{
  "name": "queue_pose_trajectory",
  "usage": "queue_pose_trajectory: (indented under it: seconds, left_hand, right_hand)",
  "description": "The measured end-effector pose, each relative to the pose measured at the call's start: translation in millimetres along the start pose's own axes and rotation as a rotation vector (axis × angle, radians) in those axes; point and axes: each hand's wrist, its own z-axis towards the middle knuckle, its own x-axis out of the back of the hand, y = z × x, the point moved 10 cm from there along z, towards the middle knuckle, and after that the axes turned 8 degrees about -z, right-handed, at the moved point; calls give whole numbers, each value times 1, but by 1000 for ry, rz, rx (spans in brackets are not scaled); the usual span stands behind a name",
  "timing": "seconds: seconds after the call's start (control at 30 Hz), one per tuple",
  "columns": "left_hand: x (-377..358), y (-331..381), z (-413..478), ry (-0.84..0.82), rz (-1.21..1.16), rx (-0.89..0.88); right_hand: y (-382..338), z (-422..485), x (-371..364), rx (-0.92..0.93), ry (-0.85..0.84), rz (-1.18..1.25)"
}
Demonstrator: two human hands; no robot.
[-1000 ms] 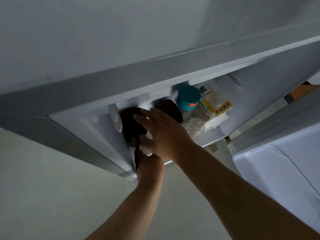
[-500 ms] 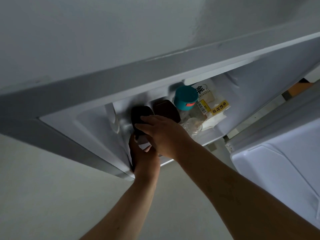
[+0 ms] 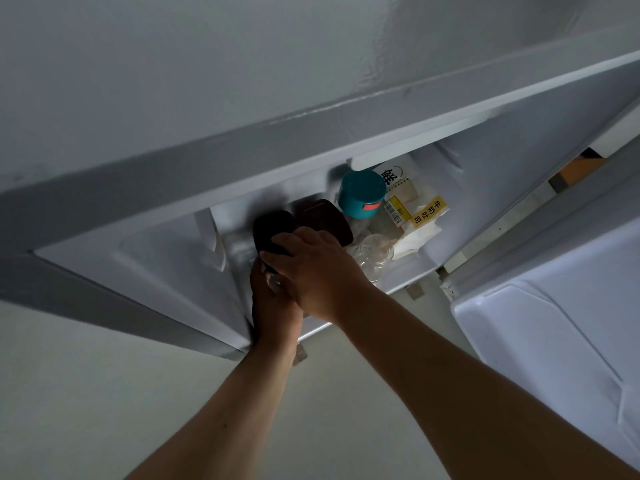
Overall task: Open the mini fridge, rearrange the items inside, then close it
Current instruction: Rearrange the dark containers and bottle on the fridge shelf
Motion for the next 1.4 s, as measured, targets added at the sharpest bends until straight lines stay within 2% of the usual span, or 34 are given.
queue_pose_trajectory:
  seconds: [0.03, 0.1, 0.13, 0.17, 0.23, 0.3, 0.4, 0.47, 0.53, 0.6, 0.7, 0.83, 1.1, 1.27, 1.4]
  left_hand:
    - [-2, 3, -5, 4, 106, -34]
    - [9, -22, -7, 58, -11, 13]
    - [11, -33, -8, 78, -45, 42]
    - [7, -30, -17, 54, -14, 27]
    - [2, -42, -25, 23, 16, 105]
    - [-13, -39, -28, -53, 154, 89]
    - [-44, -41, -28, -155, 64, 188]
    - [-67, -46, -28, -230, -1, 283]
    - [-85, -48, -29, -283, -10, 347]
    - [-97, -48, -28, -307, 8, 394]
    - [-110, -44, -29, -318, 9, 442]
    - [-102, -40, -34, -339, 74, 389]
    - [-15, -50, -109, -307, 133, 373]
    - [51, -52, -138, -294, 215, 326]
    - [108, -57, -147, -285, 246, 353]
  right_hand:
    - [-1, 0, 1, 7, -5, 4]
    - [4, -6, 8, -20, 32, 45]
    - [13, -13, 16, -89, 102, 96]
    - [29, -25, 26, -200, 204, 153]
    - [66, -65, 37, -484, 410, 257]
    - [101, -113, 30, -781, 525, 397]
    - [147, -171, -8, -1248, 514, 614]
    - [162, -183, -43, -1415, 353, 787]
    - [161, -173, -72, -1426, 184, 1005]
    - [159, -157, -88, -1362, 92, 1124]
    - [156, -141, -93, -1301, 18, 1189]
    - [148, -154, -87, -1322, -12, 1214]
    - [41, -208, -62, -1272, -56, 1246]
    - [-29, -227, -70, -1276, -76, 1253]
    - [-88, -226, -87, -1277, -111, 1281]
